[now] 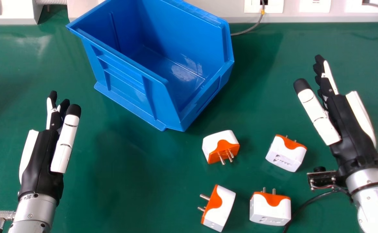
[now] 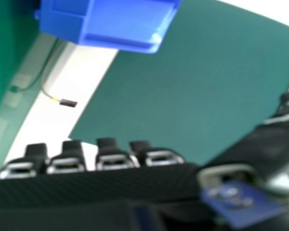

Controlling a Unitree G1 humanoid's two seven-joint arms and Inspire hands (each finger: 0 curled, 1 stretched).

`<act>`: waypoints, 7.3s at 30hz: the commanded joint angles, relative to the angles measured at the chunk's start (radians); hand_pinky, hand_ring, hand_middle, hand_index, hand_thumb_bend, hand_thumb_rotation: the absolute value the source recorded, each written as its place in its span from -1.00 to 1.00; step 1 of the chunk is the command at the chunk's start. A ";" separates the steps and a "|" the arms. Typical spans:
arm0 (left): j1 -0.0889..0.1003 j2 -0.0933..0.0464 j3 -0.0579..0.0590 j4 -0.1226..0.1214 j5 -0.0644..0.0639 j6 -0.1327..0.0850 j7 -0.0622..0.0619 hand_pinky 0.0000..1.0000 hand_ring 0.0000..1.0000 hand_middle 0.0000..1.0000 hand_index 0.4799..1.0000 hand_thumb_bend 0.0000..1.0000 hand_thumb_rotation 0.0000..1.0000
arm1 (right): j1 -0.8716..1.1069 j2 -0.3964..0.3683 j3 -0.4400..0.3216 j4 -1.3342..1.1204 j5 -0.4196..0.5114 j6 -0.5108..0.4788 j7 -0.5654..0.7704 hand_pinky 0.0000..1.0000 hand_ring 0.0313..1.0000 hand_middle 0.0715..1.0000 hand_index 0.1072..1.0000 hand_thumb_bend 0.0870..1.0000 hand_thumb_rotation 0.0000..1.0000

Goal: Pick all objects and put in blue box

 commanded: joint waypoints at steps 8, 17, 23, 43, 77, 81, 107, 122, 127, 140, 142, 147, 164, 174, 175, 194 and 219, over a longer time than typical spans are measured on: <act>0.007 -0.009 0.004 0.003 0.006 -0.045 0.012 1.00 1.00 1.00 1.00 0.01 1.00 | 0.028 -0.058 -0.025 -0.086 0.036 0.041 0.075 0.99 1.00 1.00 1.00 -0.48 0.71; 0.016 -0.013 0.005 0.035 0.007 -0.083 0.023 0.99 1.00 1.00 1.00 0.02 1.00 | 0.055 -0.116 -0.006 -0.093 -0.019 0.029 0.096 0.92 1.00 1.00 1.00 -0.42 0.45; 0.024 -0.018 0.001 0.042 0.001 -0.093 0.022 0.98 1.00 1.00 1.00 0.02 1.00 | 0.063 -0.178 0.023 -0.096 -0.098 0.038 0.123 0.86 1.00 1.00 1.00 -0.24 0.26; 0.068 -0.036 0.003 0.002 0.019 -0.109 0.040 0.96 1.00 1.00 1.00 0.02 1.00 | 0.065 -0.237 0.155 -0.139 -0.411 0.184 0.157 0.68 0.92 0.99 0.95 0.26 -0.14; 0.096 -0.060 -0.002 -0.057 0.012 -0.090 0.029 1.00 1.00 1.00 1.00 0.11 1.00 | -0.242 -0.301 0.387 0.125 -0.686 0.405 0.393 0.70 0.89 0.93 0.85 0.16 0.00; 0.097 -0.060 -0.001 -0.060 0.019 -0.085 0.031 1.00 1.00 1.00 1.00 0.12 1.00 | -0.268 -0.303 0.412 0.148 -0.701 0.408 0.420 0.72 0.89 0.93 0.86 0.11 0.05; 0.104 -0.057 0.003 -0.103 0.013 -0.040 0.018 1.00 1.00 1.00 1.00 0.10 1.00 | -0.380 -0.293 0.472 0.295 -0.722 0.437 0.443 0.71 0.87 0.90 0.86 0.00 0.18; 0.100 -0.063 0.003 -0.103 0.008 -0.035 0.019 1.00 1.00 1.00 1.00 0.10 1.00 | -0.414 -0.274 0.484 0.358 -0.720 0.465 0.386 0.72 0.86 0.88 0.83 -0.04 0.08; 0.106 -0.065 0.000 -0.122 0.013 -0.024 0.022 1.00 1.00 1.00 1.00 0.09 1.00 | -0.425 -0.260 0.486 0.384 -0.716 0.476 0.364 0.72 0.86 0.89 0.83 -0.07 0.04; 0.105 -0.066 0.001 -0.124 0.014 -0.024 0.020 1.00 1.00 1.00 1.00 0.09 1.00 | -0.429 -0.268 0.498 0.394 -0.709 0.475 0.365 0.67 0.83 0.87 0.81 -0.10 -0.30; 0.104 -0.066 0.001 -0.121 0.014 -0.025 0.021 1.00 1.00 1.00 1.00 0.10 1.00 | -0.424 -0.269 0.496 0.383 -0.709 0.479 0.365 0.68 0.83 0.87 0.81 -0.11 -0.31; 0.100 -0.067 -0.002 -0.122 0.020 -0.023 0.025 1.00 1.00 1.00 1.00 0.09 1.00 | -0.429 -0.262 0.502 0.393 -0.715 0.494 0.374 0.70 0.84 0.88 0.80 -0.10 -0.34; 0.093 -0.077 -0.011 -0.134 0.020 -0.003 0.034 1.00 1.00 1.00 1.00 0.09 1.00 | -0.465 -0.247 0.524 0.418 -0.717 0.584 0.424 0.69 0.82 0.84 0.74 -0.04 -0.45; 0.091 -0.083 -0.015 -0.142 0.015 0.004 0.034 1.00 1.00 1.00 1.00 0.10 1.00 | -0.468 -0.233 0.522 0.425 -0.711 0.608 0.414 0.04 0.21 0.37 0.59 -0.02 -0.69; 0.091 -0.085 -0.016 -0.144 0.017 0.004 0.035 1.00 1.00 1.00 1.00 0.10 1.00 | -0.467 -0.227 0.523 0.423 -0.715 0.622 0.412 0.04 0.21 0.37 0.59 -0.02 -0.69; 0.101 -0.094 -0.010 -0.156 0.008 0.001 0.029 1.00 1.00 1.00 1.00 0.14 1.00 | -0.387 -0.129 0.509 0.364 -0.725 0.802 0.293 0.51 0.66 0.67 0.51 0.04 -0.47; 0.101 -0.091 -0.007 -0.158 0.014 0.000 0.025 1.00 1.00 1.00 1.00 0.14 1.00 | -0.324 -0.107 0.402 0.394 -0.602 0.583 -0.084 -0.43 -0.30 -0.12 0.00 -0.06 -0.93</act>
